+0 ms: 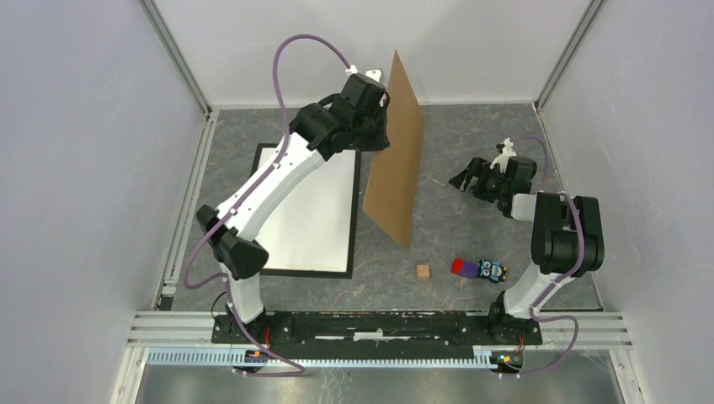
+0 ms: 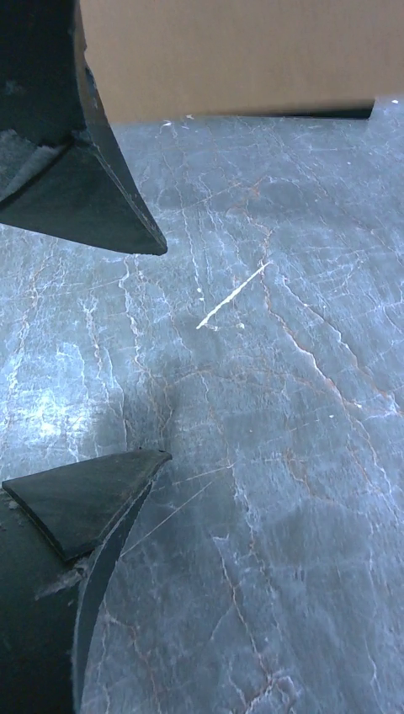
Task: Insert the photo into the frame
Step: Pick up the photo frame item at the center of the board, then turn over the photo frame item on the photo frame, then move the photo frame to the center of the board.
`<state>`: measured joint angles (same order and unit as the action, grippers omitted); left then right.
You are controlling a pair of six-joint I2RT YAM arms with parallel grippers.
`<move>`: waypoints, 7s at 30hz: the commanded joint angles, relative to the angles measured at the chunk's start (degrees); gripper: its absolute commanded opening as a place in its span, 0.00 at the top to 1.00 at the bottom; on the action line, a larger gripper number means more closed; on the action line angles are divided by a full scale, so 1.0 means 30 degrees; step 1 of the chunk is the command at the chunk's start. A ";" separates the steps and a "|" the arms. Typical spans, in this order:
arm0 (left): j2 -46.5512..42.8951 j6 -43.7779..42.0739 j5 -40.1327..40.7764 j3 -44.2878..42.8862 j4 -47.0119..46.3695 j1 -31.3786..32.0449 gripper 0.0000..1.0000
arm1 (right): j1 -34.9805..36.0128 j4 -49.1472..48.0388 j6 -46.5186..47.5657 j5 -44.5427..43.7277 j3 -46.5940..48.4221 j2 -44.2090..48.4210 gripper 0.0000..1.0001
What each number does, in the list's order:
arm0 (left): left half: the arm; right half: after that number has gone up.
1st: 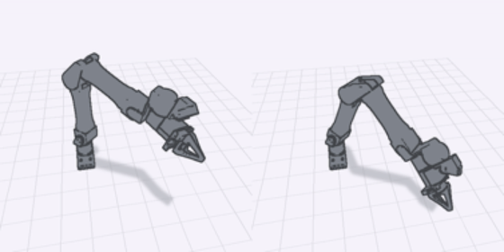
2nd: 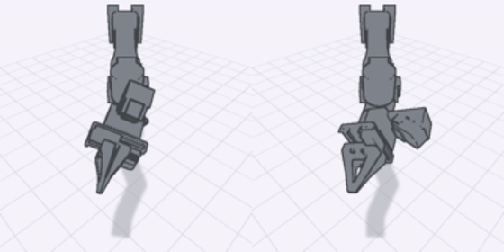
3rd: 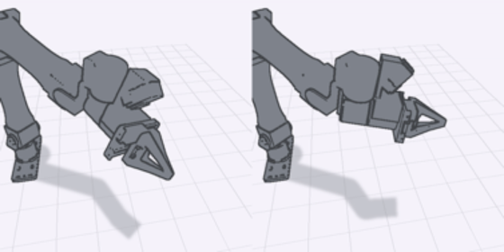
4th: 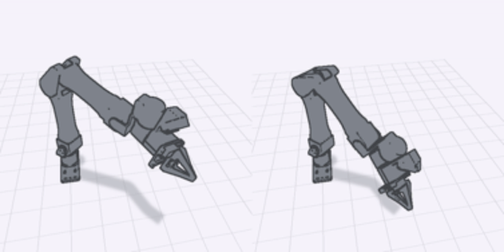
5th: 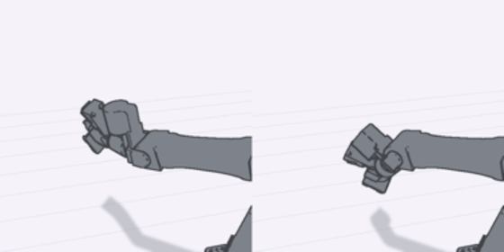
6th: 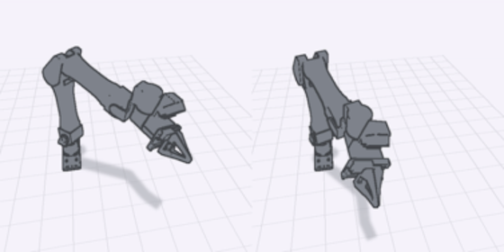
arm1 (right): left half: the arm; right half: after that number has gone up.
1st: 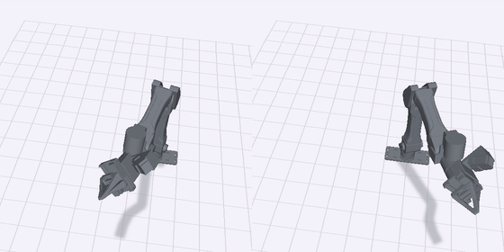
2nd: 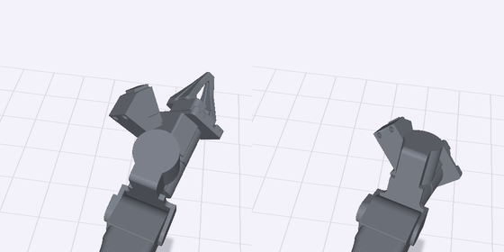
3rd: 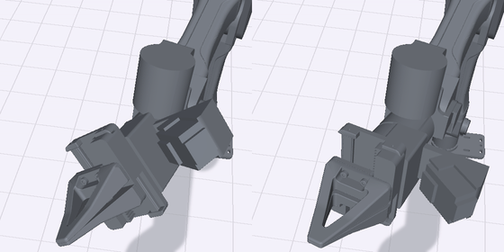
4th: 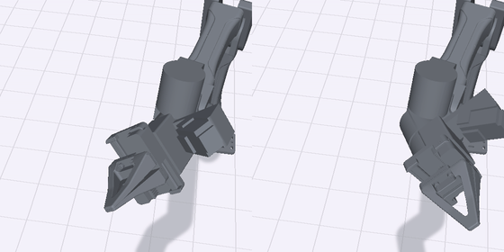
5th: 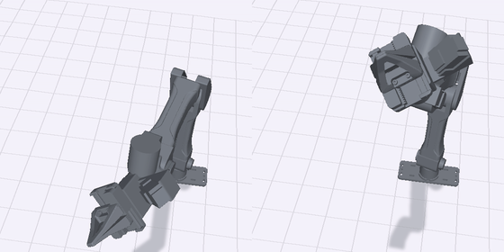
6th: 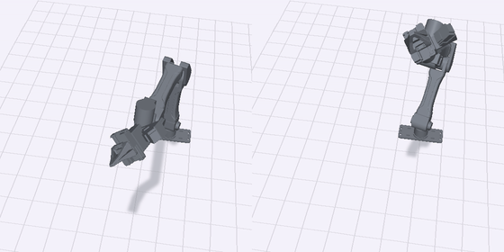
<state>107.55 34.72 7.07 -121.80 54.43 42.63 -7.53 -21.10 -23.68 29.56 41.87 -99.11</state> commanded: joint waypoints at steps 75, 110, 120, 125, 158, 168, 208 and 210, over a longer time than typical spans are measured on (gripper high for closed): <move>0.2036 -0.0965 1.9250 0.6835 0.9143 0.1200 0.98 | 0.1895 -0.0270 -0.0072 -0.0085 0.0495 -0.0566 0.09; 0.2514 -0.3187 1.9353 0.8756 0.4860 0.2090 0.98 | 0.1895 -0.0563 -0.0231 0.0086 0.0517 -0.0888 0.10; 0.2531 -0.3261 1.8712 0.9037 0.4736 0.1445 0.98 | 0.1909 -0.0574 -0.0228 0.0079 0.0517 -0.0919 0.10; 0.2730 -0.3260 1.9126 0.9429 0.4735 0.1389 0.98 | 0.1886 -0.0571 -0.0232 0.0121 0.0524 -0.0918 0.10; -0.4819 -0.4297 0.2183 1.1449 -0.0133 -0.2547 0.00 | 0.1979 -0.0046 0.0124 -0.0458 0.0649 -0.0740 0.10; -0.8222 0.2112 -0.2241 1.8381 -1.0374 -1.5634 0.00 | 0.2700 -0.0030 0.0020 -0.0609 0.0689 -0.0072 0.10; -0.0870 1.0039 -1.3972 2.5475 -1.9961 -1.5396 0.00 | 1.0097 -0.1034 -0.3662 -0.3557 0.2606 -0.1695 0.10; -0.0768 0.9847 -1.4309 2.5194 -1.9767 -1.5164 0.00 | 1.0023 -0.0954 -0.3188 -0.3269 0.3189 -0.2105 0.11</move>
<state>102.69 60.77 -31.64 -48.29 -8.84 -5.93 21.08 -24.86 -36.60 16.75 48.31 -105.06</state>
